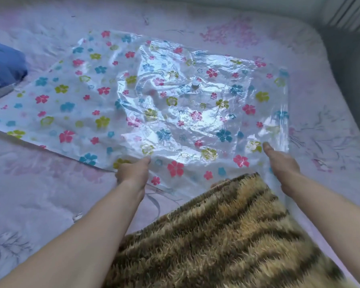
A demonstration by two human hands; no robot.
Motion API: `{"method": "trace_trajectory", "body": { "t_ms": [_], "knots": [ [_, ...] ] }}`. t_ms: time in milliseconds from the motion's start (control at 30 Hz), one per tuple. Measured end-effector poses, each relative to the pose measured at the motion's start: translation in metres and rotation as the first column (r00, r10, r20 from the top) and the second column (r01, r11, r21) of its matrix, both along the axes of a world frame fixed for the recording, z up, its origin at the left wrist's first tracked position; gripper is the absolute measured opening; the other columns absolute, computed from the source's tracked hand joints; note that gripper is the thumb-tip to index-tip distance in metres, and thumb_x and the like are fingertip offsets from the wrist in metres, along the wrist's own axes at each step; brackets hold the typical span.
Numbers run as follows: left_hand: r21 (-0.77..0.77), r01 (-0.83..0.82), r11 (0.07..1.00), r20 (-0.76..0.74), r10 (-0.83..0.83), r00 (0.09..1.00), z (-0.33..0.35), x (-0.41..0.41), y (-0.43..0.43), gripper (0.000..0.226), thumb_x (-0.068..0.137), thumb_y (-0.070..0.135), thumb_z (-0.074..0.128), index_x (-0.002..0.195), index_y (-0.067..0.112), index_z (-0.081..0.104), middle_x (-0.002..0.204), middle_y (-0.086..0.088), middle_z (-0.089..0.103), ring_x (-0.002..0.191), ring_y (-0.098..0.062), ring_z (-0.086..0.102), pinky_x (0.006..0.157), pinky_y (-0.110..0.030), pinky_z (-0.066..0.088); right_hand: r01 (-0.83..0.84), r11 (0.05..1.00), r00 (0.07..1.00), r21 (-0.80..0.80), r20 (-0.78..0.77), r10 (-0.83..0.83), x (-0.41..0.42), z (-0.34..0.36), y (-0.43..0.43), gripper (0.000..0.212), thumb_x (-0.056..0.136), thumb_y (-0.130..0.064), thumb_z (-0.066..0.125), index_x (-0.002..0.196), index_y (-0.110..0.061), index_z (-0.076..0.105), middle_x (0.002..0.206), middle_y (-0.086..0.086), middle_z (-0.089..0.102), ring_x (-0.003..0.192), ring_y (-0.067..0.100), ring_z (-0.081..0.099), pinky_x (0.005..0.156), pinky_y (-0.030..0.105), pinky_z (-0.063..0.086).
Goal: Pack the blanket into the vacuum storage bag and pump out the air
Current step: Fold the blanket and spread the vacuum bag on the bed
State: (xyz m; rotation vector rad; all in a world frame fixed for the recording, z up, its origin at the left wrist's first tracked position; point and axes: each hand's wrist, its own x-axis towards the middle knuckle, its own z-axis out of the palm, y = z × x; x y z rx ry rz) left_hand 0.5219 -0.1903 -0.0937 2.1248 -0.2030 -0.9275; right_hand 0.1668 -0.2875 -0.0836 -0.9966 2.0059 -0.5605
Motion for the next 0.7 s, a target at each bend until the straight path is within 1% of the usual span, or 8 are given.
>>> {"method": "trace_trajectory", "body": {
  "t_ms": [100,200,267,367,433,533,633,700],
  "knots": [
    [0.008,0.057,0.998,0.136,-0.057,0.989,-0.002,0.004,-0.015,0.088,0.080,0.049,0.081,0.141,-0.006,0.051,0.146,-0.022,0.054,0.131,-0.041,0.055,0.110,-0.045,0.048,-0.086,0.994,0.996,-0.062,0.009,0.087,0.023,-0.004,-0.012,0.082,0.086,-0.073,0.055,0.139,-0.010,0.056,0.144,0.014,0.054,0.129,0.036,0.051,0.110,0.049,0.040],
    [0.008,0.107,0.994,0.249,-0.105,0.963,-0.002,0.022,-0.037,0.094,0.074,0.054,0.085,0.139,-0.006,0.052,0.144,-0.024,0.053,0.134,-0.039,0.052,0.114,-0.044,0.045,-0.162,0.981,0.986,-0.104,-0.055,0.157,0.044,-0.007,-0.025,0.088,0.090,-0.068,0.056,0.147,-0.002,0.044,0.151,0.022,0.044,0.138,0.039,0.043,0.114,0.053,0.035],
    [0.041,0.107,0.993,0.310,-0.115,0.944,-0.001,0.040,-0.051,0.103,0.072,0.058,0.086,0.142,-0.008,0.049,0.148,-0.026,0.048,0.139,-0.038,0.048,0.117,-0.043,0.041,-0.170,0.977,0.985,-0.131,-0.031,0.167,0.057,-0.010,-0.035,0.087,0.091,-0.065,0.056,0.148,0.000,0.042,0.153,0.021,0.042,0.139,0.036,0.042,0.115,0.048,0.035],
    [0.096,0.117,0.988,0.375,-0.145,0.916,-0.002,0.071,-0.070,0.118,0.070,0.060,0.088,0.150,-0.009,0.037,0.158,-0.025,0.035,0.147,-0.036,0.037,0.122,-0.041,0.034,-0.141,0.981,0.979,-0.135,0.130,0.159,0.079,-0.011,-0.051,0.084,0.091,-0.068,0.055,0.141,-0.001,0.051,0.140,0.013,0.051,0.129,0.027,0.049,0.105,0.041,0.038],
    [0.125,0.139,0.982,0.321,-0.173,0.931,-0.006,0.087,-0.078,0.130,0.068,0.062,0.088,0.157,-0.007,0.025,0.162,-0.022,0.028,0.150,-0.037,0.034,0.122,-0.042,0.033,-0.064,0.995,0.948,-0.070,0.308,0.082,0.095,-0.007,-0.059,0.088,0.089,-0.070,0.055,0.149,-0.007,0.044,0.151,0.010,0.043,0.137,0.028,0.043,0.112,0.043,0.035],
    [0.146,0.158,0.977,0.280,-0.194,0.940,-0.012,0.095,-0.092,0.136,0.066,0.065,0.088,0.161,-0.003,0.018,0.166,-0.019,0.023,0.153,-0.038,0.028,0.124,-0.047,0.030,0.054,0.999,0.851,0.003,0.523,-0.048,0.116,0.001,-0.066,0.098,0.082,-0.078,0.055,0.157,-0.019,0.029,0.166,0.001,0.021,0.148,0.027,0.031,0.119,0.050,0.028],
    [0.242,0.181,0.953,0.304,-0.252,0.919,0.001,0.084,-0.108,0.140,0.069,0.063,0.085,0.165,0.008,-0.001,0.171,-0.024,-0.005,0.160,-0.037,0.000,0.128,-0.054,0.014,0.156,0.986,0.705,0.053,0.694,-0.149,0.141,0.012,-0.058,0.099,0.081,-0.080,0.054,0.157,-0.023,0.028,0.159,-0.002,0.029,0.142,0.030,0.040,0.115,0.057,0.034],
    [0.361,0.258,0.896,0.424,-0.404,0.811,0.013,0.068,-0.112,0.121,0.081,0.064,0.072,0.165,0.020,-0.003,0.169,-0.023,-0.021,0.158,-0.038,-0.018,0.125,-0.063,-0.001,0.158,0.980,0.582,0.123,0.790,-0.193,0.163,0.018,-0.044,0.093,0.083,-0.078,0.054,0.154,-0.022,0.032,0.154,0.007,0.040,0.133,0.036,0.051,0.109,0.060,0.041]
  ]
}}
